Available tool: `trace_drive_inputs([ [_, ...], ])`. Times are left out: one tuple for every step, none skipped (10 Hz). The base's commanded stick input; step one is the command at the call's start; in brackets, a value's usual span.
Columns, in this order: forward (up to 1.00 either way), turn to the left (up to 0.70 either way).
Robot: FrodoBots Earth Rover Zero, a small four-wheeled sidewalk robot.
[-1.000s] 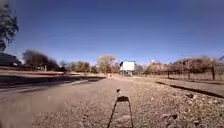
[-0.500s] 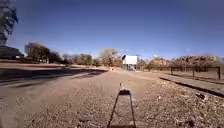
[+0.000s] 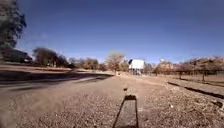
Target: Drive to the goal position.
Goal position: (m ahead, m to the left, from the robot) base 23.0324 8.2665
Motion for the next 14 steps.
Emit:
trace_drive_inputs([
  [0.70, 0.00],
  [0.70, 0.00],
  [0.70, 0.00],
  [0.70, 0.00],
  [0.70, 0.00],
  [0.70, 0.00],
  [0.70, 0.00],
  [0.70, 0.00],
  [0.70, 0.00],
  [0.70, 0.00],
  [0.70, 0.00],
  [0.70, 0.00],
  [0.70, 0.00],
  [0.70, 0.00],
])
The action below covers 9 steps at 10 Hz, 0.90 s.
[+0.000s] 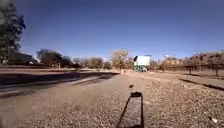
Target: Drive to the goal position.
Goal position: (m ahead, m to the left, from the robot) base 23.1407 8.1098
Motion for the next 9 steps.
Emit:
trace_drive_inputs([
  [0.70, 0.00],
  [0.70, 0.00],
  [0.70, 0.00],
  [0.70, 0.00],
  [0.70, 0.00],
  [0.70, 0.00],
  [0.70, 0.00],
  [0.70, 0.00],
  [0.70, 0.00],
])
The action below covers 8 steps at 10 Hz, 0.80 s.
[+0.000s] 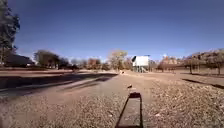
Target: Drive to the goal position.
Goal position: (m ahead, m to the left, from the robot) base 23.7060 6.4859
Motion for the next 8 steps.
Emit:
trace_drive_inputs([
  [0.70, 0.00],
  [0.70, 0.00],
  [0.70, 0.00],
  [0.70, 0.00],
  [0.70, 0.00],
  [0.70, 0.00],
  [0.70, 0.00],
  [0.70, 0.00],
])
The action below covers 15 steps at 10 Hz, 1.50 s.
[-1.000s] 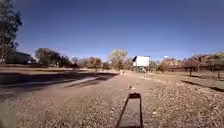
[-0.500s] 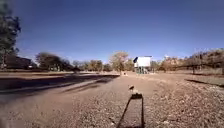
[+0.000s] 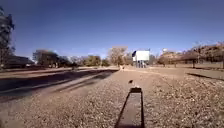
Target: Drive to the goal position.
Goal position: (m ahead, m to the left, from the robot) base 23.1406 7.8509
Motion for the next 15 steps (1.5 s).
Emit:
trace_drive_inputs([
  [0.70, 0.00],
  [0.70, 0.00],
  [0.70, 0.00],
  [0.70, 0.00],
  [0.70, 0.00],
  [0.70, 0.00],
  [0.70, 0.00],
  [0.70, 0.00],
  [0.70, 0.00],
  [0.70, 0.00],
  [0.70, 0.00],
  [0.70, 0.00],
  [0.70, 0.00],
  [0.70, 0.00],
  [0.70, 0.00],
])
